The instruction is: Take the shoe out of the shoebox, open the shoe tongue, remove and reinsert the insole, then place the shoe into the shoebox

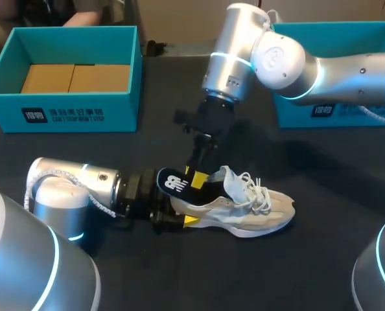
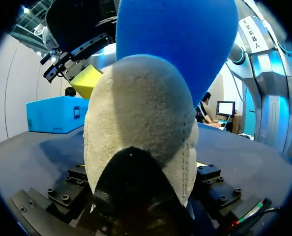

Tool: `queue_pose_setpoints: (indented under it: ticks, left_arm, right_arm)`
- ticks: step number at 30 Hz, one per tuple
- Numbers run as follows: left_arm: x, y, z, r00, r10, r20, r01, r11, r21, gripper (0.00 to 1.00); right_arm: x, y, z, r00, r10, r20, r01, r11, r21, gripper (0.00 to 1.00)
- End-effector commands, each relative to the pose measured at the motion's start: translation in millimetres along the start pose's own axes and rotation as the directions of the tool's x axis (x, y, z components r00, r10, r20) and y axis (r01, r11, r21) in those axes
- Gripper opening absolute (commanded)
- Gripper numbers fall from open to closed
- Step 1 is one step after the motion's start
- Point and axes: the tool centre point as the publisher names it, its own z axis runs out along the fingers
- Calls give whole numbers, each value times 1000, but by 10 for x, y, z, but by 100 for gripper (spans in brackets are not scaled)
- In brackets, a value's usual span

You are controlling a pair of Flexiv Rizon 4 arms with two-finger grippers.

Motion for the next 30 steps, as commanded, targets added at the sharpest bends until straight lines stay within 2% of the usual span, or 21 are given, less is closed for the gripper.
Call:
queue_pose_setpoints:
  ticks: [1, 3, 15, 30]
  left_arm:
    - [-2, 26, 12, 1000, 0, 1, 0, 1000, -2, 0]
    - [-2, 26, 12, 1000, 0, 1, 0, 1000, -2, 0]
    - [-2, 26, 12, 1000, 0, 1, 0, 1000, -2, 0]
    - [-2, 26, 12, 1000, 0, 1, 0, 1000, -2, 0]
  right_arm:
    - [14, -7, 6, 1000, 6, 8, -6, 1000, -1, 61]
    - [28, -18, 1, 1000, 7, 9, -7, 1000, -2, 57]
    - [88, -23, 16, 1000, 8, 4, -8, 1000, -2, 58]
    - [-21, -96, 93, 999, 17, -34, -17, 999, -27, 52]
